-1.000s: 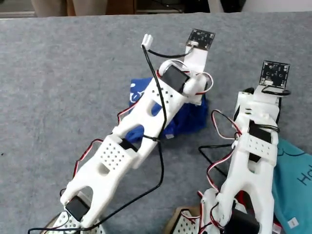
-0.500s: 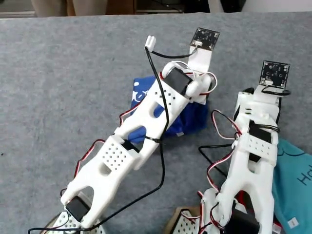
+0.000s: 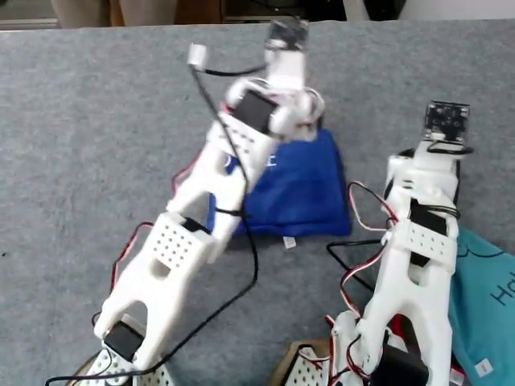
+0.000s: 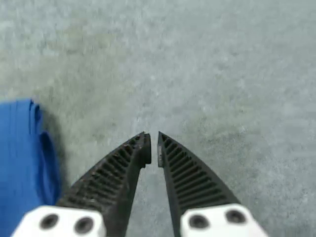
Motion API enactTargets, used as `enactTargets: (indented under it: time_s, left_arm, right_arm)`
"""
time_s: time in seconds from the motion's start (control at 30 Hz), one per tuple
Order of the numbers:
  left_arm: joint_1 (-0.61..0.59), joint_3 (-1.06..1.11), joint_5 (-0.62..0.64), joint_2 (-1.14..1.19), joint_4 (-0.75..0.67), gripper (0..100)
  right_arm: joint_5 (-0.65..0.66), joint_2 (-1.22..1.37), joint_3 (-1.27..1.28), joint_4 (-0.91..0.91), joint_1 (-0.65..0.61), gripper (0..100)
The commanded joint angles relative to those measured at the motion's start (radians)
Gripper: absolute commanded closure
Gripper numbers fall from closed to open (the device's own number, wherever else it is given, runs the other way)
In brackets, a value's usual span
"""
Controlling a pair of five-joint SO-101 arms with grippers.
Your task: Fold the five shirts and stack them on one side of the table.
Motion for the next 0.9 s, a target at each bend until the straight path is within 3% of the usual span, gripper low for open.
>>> enactTargets:
  time_s: [0.0, 0.2, 0.4, 0.57, 0.87]
  left_arm:
    - [-0.106, -0.098, 0.003, -0.039, 0.078, 90]
    - [-0.261, 0.031, -0.034, -0.016, 0.104, 98]
    - [-0.253, 0.095, -0.068, 0.027, 0.104, 98]
    - [-0.252, 0.098, -0.068, 0.133, 0.046, 98]
    - [-0.270, 0.092, -0.063, 0.297, -0.054, 98]
  right_arm:
    - [0.058, -0.035, -0.122, 0.146, -0.091, 94.7]
    - [0.098, -0.027, -0.351, 0.503, -0.248, 94.7]
    - [0.137, -0.025, -0.466, 0.769, -0.424, 94.7]
    - [0.138, 0.045, -0.417, 0.727, -0.450, 94.7]
    - [0.140, 0.432, -0.383, 0.517, -0.404, 94.8]
